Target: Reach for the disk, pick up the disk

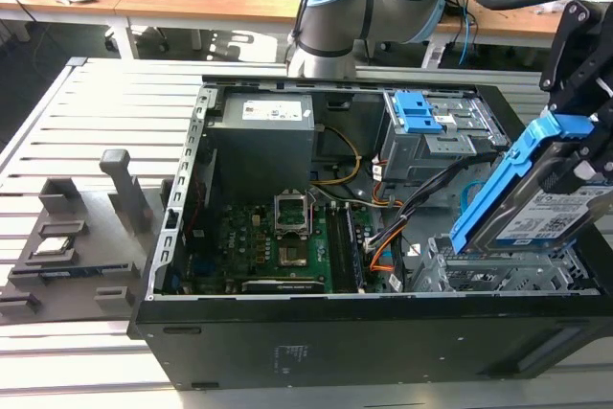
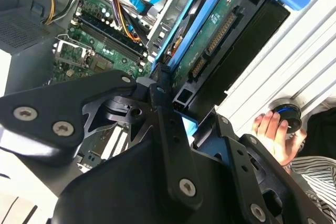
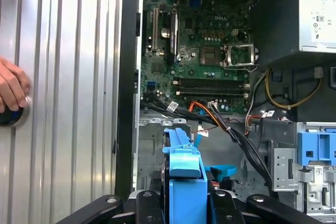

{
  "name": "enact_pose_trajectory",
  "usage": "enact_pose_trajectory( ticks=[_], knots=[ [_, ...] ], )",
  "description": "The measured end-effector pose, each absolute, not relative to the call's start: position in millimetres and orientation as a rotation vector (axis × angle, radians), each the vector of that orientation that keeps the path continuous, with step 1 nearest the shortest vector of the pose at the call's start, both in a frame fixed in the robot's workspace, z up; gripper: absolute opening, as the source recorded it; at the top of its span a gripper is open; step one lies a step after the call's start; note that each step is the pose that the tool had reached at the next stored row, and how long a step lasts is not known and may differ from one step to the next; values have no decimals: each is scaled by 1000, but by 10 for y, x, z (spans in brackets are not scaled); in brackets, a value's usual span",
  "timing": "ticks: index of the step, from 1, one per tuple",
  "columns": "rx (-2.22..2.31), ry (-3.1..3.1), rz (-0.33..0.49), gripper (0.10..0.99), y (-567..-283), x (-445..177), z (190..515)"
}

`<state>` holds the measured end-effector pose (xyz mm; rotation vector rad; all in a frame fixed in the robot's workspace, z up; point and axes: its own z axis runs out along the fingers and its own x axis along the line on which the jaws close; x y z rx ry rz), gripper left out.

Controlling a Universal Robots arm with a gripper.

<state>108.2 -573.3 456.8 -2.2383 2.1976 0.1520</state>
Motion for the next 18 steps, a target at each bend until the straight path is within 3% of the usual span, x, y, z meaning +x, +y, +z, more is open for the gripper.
enact_pose_trajectory(
  ticks=[18],
  knots=[
    [-2257, 2181, 150, 369, -5630, 1076, 4470]
  ],
)
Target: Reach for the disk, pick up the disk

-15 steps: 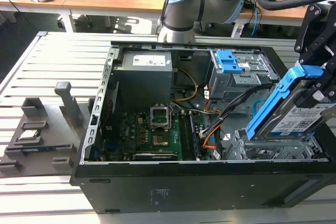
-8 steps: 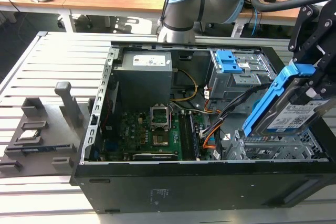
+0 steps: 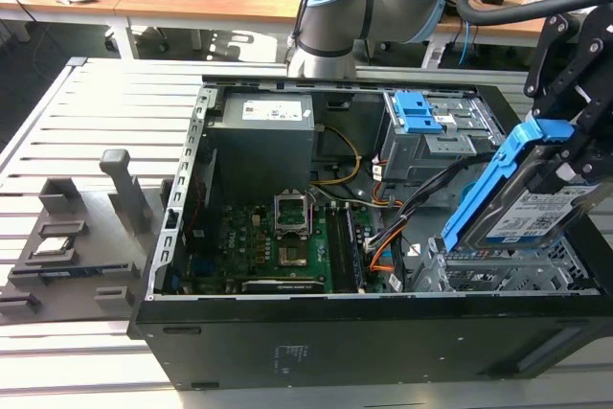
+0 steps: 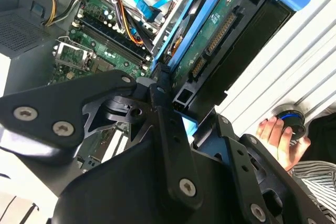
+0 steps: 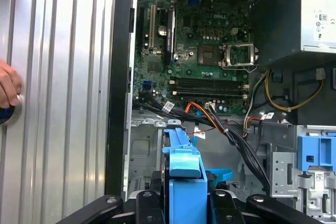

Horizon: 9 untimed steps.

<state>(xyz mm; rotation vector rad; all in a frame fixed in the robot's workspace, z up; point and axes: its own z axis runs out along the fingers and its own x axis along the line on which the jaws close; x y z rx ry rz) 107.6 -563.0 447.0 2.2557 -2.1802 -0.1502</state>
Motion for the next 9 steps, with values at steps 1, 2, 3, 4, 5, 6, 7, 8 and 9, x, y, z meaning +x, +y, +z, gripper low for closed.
enact_pose_trajectory(
  ticks=[1, 2, 3, 4, 5, 6, 7, 8, 9],
  knots=[
    [2256, -2180, -150, 369, -5629, 1075, 4470],
    [2256, -2180, -151, 369, -5624, 1075, 4469],
    [2256, -2180, -150, 369, -5617, 1075, 4470],
    [2256, -2180, -150, 369, -5611, 1075, 4469],
    [2256, -2180, -150, 369, -5601, 1075, 4470],
    [2256, -2180, -150, 369, -5592, 1075, 4470],
    [2256, -2180, -150, 369, -5586, 1075, 4470],
    [2256, -2180, -150, 369, -5583, 1075, 4470],
    [2256, -2180, -150, 369, -5581, 1075, 4469]
  ],
)
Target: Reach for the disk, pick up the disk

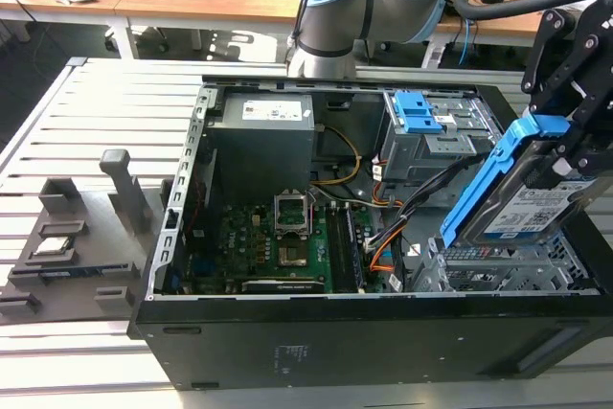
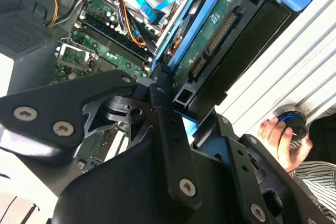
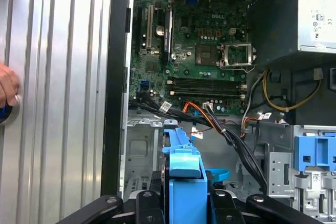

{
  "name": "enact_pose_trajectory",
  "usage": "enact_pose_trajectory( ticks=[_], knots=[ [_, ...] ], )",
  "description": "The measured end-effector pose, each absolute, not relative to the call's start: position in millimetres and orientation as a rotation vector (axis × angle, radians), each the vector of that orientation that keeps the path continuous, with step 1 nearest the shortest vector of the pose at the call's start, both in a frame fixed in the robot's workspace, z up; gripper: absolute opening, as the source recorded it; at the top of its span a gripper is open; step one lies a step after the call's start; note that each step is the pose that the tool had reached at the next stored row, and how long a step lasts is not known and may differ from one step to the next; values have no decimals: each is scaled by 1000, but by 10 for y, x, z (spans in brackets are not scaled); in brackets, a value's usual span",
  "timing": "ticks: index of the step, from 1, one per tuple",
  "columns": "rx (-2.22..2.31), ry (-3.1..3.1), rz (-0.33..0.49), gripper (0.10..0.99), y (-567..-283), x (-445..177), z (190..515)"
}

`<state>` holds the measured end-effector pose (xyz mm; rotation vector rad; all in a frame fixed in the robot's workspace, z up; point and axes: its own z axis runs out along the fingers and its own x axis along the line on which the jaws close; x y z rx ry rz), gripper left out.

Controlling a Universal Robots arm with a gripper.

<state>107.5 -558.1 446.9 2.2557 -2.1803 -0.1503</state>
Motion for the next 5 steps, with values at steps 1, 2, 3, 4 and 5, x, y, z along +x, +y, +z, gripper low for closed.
enact_pose_trajectory(
  ticks=[1, 2, 3, 4, 5],
  knots=[
    [2256, -2180, -150, 369, -5579, 1075, 4469],
    [2256, -2180, -150, 369, -5581, 1075, 4470],
    [2256, -2180, -150, 369, -5583, 1075, 4470],
    [2256, -2180, -150, 369, -5583, 1075, 4470],
    [2256, -2180, -150, 369, -5583, 1075, 4470]
  ],
)
